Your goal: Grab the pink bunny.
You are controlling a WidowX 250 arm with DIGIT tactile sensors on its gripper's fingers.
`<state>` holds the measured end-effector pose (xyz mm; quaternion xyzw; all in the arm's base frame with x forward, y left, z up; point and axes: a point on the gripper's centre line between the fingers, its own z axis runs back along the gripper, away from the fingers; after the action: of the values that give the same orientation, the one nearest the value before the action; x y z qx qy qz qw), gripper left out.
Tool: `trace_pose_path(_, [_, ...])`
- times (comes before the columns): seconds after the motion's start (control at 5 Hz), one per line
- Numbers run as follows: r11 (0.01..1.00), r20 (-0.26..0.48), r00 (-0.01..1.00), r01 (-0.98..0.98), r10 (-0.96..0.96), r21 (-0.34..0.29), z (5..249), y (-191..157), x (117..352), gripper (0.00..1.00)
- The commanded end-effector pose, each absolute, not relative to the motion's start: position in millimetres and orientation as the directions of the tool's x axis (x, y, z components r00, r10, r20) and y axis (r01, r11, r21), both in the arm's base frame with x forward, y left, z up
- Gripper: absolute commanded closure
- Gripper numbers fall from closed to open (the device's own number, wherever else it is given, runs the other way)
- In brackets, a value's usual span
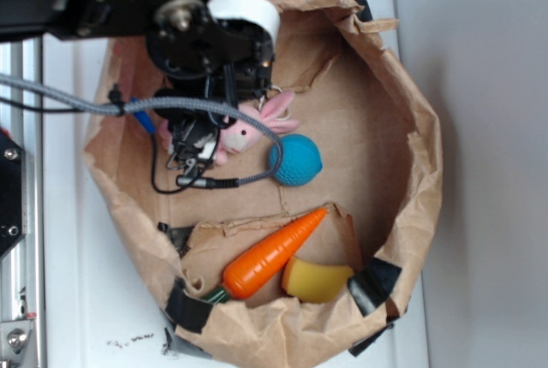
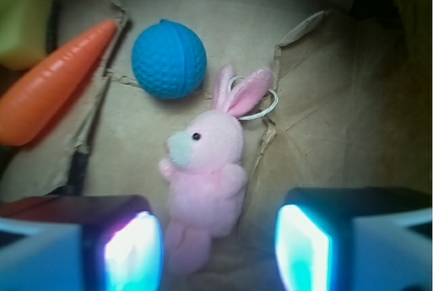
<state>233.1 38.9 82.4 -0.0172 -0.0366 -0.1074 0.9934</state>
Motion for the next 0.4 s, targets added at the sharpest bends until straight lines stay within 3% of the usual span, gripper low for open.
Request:
trace_pose_path(0.0, [0.97,0.1,0.964,0.244,-0.245,0.017,56.6,30.5,241.5,0.0])
trace_pose_path(0.2, [0.973,0.102,0.967,0.229,-0.232,0.04,41.7,32.0,245.3,0.0])
